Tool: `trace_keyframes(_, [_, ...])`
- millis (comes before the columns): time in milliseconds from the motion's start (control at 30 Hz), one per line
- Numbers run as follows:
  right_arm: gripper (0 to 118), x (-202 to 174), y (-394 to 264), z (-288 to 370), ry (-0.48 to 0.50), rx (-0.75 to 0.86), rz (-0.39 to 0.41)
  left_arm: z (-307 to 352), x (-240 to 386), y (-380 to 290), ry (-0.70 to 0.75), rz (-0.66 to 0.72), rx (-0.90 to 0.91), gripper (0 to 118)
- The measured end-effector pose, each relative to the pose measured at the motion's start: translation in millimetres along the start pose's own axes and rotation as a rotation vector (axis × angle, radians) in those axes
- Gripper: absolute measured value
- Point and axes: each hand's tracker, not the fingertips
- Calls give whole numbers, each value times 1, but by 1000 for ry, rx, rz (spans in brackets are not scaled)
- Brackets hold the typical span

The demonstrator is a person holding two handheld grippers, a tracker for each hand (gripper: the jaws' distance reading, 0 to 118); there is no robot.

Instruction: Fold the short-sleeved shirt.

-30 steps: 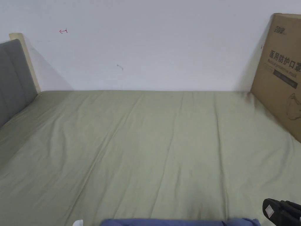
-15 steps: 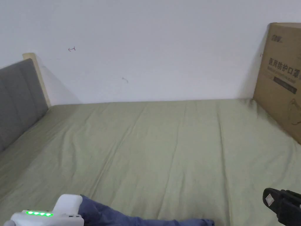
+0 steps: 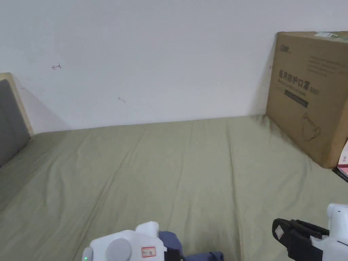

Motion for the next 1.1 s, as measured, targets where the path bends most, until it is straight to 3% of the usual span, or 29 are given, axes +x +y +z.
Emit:
trace_keyframes(67, [0,3,0,1,-3,0,-2,-20,5,-1,-48,12,-47,56])
trace_keyframes(100, [0,4,1,1,-2,-1,-7,-25,8,-1,-76,16,-57,61])
trace_keyframes(133, [0,6,1,1,0,-3,-10,-27,10,0,-85,6,-66,73])
trace_keyframes(167, [0,6,1,0,-2,-5,-9,-27,11,1,-97,-4,-65,99])
trace_keyframes(200, [0,6,0,0,-8,-5,0,-24,12,1,-123,-9,-57,114])
trace_keyframes(367, [0,9,1,1,-8,-4,15,23,14,4,-138,-12,55,118])
trace_keyframes(433, [0,12,1,1,-12,-3,16,41,19,2,-91,-67,102,109])
trace_keyframes(467, [0,14,1,0,-16,-3,16,50,24,0,-53,-96,129,83])
trace_keyframes(533, [0,17,1,0,-21,-2,9,60,15,-4,-6,-165,158,11])
trace_keyframes(567, [0,18,1,-1,-22,-1,4,59,20,-6,24,-192,153,2])
trace_keyframes(900, [0,25,1,-4,-41,-16,-8,-38,32,-3,-1,-219,-4,2])
trace_keyframes(1067, [0,27,-1,-8,-49,-24,-12,-113,6,-14,-115,-32,-290,1])
trace_keyframes(1100, [0,27,-1,-8,-47,-26,-17,-117,3,-17,-144,-4,-259,1])
